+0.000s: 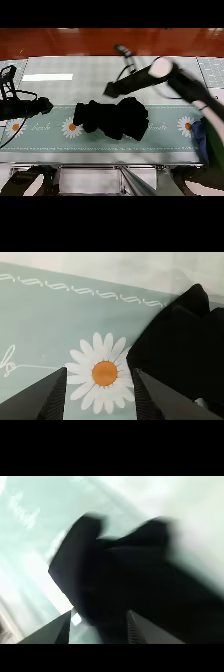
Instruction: Fold the shirts.
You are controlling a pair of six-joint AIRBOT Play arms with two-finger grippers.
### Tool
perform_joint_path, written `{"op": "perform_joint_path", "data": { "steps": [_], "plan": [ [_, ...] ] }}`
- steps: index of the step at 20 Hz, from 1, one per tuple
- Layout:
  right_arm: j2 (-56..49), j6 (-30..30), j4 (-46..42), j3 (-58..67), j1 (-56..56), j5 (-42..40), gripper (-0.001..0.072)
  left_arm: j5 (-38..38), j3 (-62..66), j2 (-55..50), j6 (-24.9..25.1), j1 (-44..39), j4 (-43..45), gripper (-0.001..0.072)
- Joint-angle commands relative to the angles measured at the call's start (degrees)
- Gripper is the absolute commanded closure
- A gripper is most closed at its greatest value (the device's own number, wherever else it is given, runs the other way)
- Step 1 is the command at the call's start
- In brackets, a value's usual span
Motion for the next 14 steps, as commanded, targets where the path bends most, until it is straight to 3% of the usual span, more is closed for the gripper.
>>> {"op": "perform_joint_path", "data": {
  "steps": [1,3,6,7,9,14],
  "plan": [
    [11.02,1.46,-13.49,-1.49,-18.47,13.77,0.0299,-4.13,0.11,-0.22,1.29,8.17,-0.28,0.0202],
    [19.43,2.29,-17.88,-12.13,-30.12,12.0,0.0299,-4.57,-3.3,-0.96,4.85,17.33,-11.26,0.0202],
    [27.65,-3.19,-3.43,-32.81,-44.46,5.31,0.0299,-4.66,-14.53,-5.88,27.06,26.18,-46.27,0.0202],
    [28.55,-7.06,2.45,-38.05,-47.71,5.81,0.0299,-5.14,-16.74,-8.15,33.48,26.84,-52.7,0.0202],
    [28.74,-11.63,7.32,-44.04,-50.95,7.82,0.03,-5.16,-17.16,-12.79,40.68,26.08,-55.41,0.0202],
    [28.74,-12.68,6.78,-47.54,-50.95,8.15,0.0299,-1.99,-16.79,-25.31,52.85,17.73,-60.06,0.0202]
  ]
}}
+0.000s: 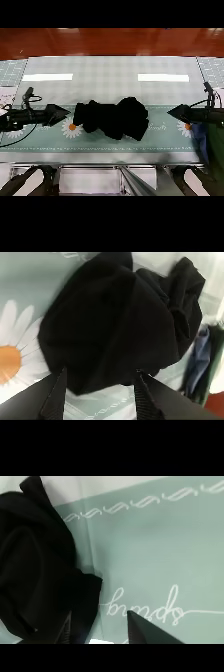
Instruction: Fold the shirts.
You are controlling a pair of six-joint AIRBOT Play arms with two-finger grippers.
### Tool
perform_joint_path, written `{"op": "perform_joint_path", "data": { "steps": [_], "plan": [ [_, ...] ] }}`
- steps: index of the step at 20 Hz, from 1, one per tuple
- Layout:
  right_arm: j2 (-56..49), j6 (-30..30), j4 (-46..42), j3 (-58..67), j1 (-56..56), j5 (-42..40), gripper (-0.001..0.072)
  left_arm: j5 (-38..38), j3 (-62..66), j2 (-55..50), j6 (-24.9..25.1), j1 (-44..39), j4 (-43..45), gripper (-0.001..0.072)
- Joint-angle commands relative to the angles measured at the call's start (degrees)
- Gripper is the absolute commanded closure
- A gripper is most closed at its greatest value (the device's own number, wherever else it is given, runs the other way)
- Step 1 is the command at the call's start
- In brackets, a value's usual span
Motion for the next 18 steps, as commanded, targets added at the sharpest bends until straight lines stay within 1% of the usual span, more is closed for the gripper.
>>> {"op": "perform_joint_path", "data": {
  "steps": [1,3,4,5,6,7,9,12,14,18],
  "plan": [
    [0.7,-1.84,1.86,-3.39,-1.66,0.31,0.0299,1.46,-0.66,-9.35,12.79,-5.9,-9.16,0.0202],
    [0.7,-1.05,0.98,-3.39,-1.68,0.39,0.03,1.42,-0.15,-14.19,18.62,-10.6,-13.66,0.0202],
    [0.7,-0.37,-0.09,-3.39,-1.68,0.39,0.03,1.4,0.66,-16.17,20.63,-12.74,-14.8,0.0204],
    [0.7,0.28,-2.03,-3.45,-1.66,0.39,0.03,1.4,1.79,-17.57,20.81,-14.23,-14.62,0.028],
    [0.7,1.55,-3.65,-4.24,-1.44,0.42,0.03,1.38,3.17,-18.58,20.79,-14.73,-14.05,0.0657],
    [0.7,2.58,-5.03,-5.77,-0.79,0.63,0.03,1.18,4.13,-18.71,20.57,-14.69,-14.08,0.0691],
    [0.63,3.28,-3.37,-9.66,2.49,0.28,0.03,-1.27,6.16,-18.43,20.57,-13.66,-14.08,0.0692],
    [-2.23,3.91,-0.9,-11.34,9.62,-4.26,0.03,-5.14,8.28,-18.43,20.52,-12.28,-14.08,0.0692],
    [-6.49,3.23,3.06,-11.19,14.36,-7.1,0.03,-5.03,8.39,-18.36,19.5,-11.91,-14.08,0.0692],
    [-15.15,1.25,8.52,-8.07,20.87,-12.28,0.03,-5.03,8.39,-18.36,19.5,-11.91,-14.08,0.0692]
  ]
}}
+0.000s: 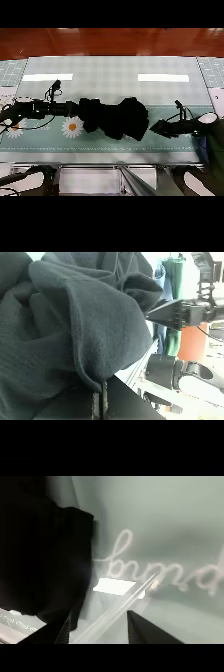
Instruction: Fold the shirts.
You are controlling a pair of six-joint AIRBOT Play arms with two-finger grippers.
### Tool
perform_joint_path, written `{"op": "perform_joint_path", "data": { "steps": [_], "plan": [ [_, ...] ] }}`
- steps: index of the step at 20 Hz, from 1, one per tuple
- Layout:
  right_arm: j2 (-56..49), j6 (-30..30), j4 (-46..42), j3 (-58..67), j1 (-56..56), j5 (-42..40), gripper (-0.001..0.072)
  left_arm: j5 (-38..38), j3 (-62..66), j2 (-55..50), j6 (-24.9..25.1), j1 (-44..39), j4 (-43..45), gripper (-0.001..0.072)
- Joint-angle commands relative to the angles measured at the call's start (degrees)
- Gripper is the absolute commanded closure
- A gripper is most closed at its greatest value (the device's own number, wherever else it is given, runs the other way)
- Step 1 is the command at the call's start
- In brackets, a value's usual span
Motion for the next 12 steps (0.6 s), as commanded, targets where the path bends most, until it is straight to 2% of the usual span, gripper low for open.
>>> {"op": "perform_joint_path", "data": {
  "steps": [1,4,5,6,7,8,10,12],
  "plan": [
    [-7.39,-1.7,5.66,2.8,6.21,-4.79,0.03,-0.68,0.33,-0.07,-0.09,0.15,-0.11,0.0692],
    [-12.44,-1.92,7.23,6.6,10.19,-6.47,0.0311,-0.68,0.33,-0.07,-0.09,0.15,-0.11,0.0692],
    [-13.75,-1.95,7.32,7.78,11.23,-6.45,0.0352,-0.66,0.33,-0.07,-0.09,0.15,-0.11,0.0692],
    [-14.53,-1.97,7.34,8.63,11.98,-6.49,0.0457,-0.68,0.33,-0.07,-0.09,0.15,-0.11,0.0691],
    [-14.75,-2.58,7.45,9.4,12.28,-6.47,0.0606,-0.68,0.33,-0.07,-0.09,0.15,-0.11,0.0691],
    [-14.56,-4.17,7.45,10.88,12.2,-5.07,0.0684,-0.72,0.61,0.02,-0.72,0.33,-0.09,0.0692],
    [-12.33,-4.17,4.79,15.82,10.56,-1.14,0.0685,-2.56,2.36,1.46,-1.64,1.95,-0.13,0.0692],
    [-7.8,-0.59,-0.24,23.69,6.67,2.03,0.0685,-4.17,5.92,5.01,-4.09,5.16,-0.13,0.0692]
  ]
}}
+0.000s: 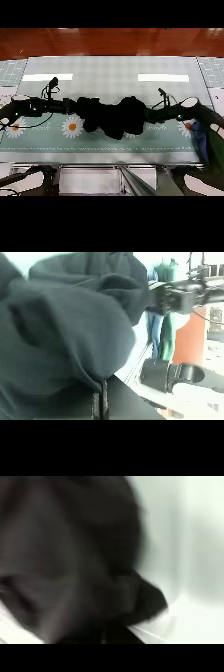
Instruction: Fold the shirts.
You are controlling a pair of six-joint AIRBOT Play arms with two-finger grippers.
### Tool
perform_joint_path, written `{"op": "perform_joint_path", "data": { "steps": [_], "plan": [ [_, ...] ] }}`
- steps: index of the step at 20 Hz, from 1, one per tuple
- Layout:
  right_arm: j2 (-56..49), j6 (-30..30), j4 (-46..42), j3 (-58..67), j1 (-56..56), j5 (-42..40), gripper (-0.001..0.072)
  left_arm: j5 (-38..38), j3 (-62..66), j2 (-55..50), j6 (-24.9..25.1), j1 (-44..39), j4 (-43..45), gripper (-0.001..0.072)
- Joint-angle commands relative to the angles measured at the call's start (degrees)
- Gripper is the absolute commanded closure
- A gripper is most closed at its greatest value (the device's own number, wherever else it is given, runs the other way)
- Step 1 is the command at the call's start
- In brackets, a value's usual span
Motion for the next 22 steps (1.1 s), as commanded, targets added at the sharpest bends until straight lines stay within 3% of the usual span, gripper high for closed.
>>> {"op": "perform_joint_path", "data": {
  "steps": [1,5,9,11,14,17,22],
  "plan": [
    [5.86,4.22,-7.32,13.35,-5.4,5.95,0.0685,-1.95,5.68,5.55,-4.63,4.74,-0.13,0.0692],
    [10.25,9.73,-16.5,40.57,-12.24,12.9,0.0685,1.64,21.59,14.69,-13.35,8.37,-0.15,0.0692],
    [10.45,11.21,-18.45,66.86,-12.61,20.59,0.0685,2.12,43.12,20.44,-17.68,8.52,-0.07,0.0692],
    [12.7,11.96,-19.71,74.27,-12.61,21.29,0.0685,2.16,52.72,23.3,-19.5,8.94,1.6,0.0692],
    [19.8,12.37,-25.92,77.2,-12.61,21.09,0.0685,2.14,62.99,28.46,-23.78,10.56,9.66,0.0692],
    [27.34,14.67,-35.5,76.13,-12.61,25.22,0.0685,1.99,65.2,34.82,-29.03,13.09,20.74,0.0692],
    [40.48,18.71,-43.5,61.05,-12.61,31.39,0.0685,-2.38,61.68,42.93,-39.43,13.79,42.45,0.0692]
  ]
}}
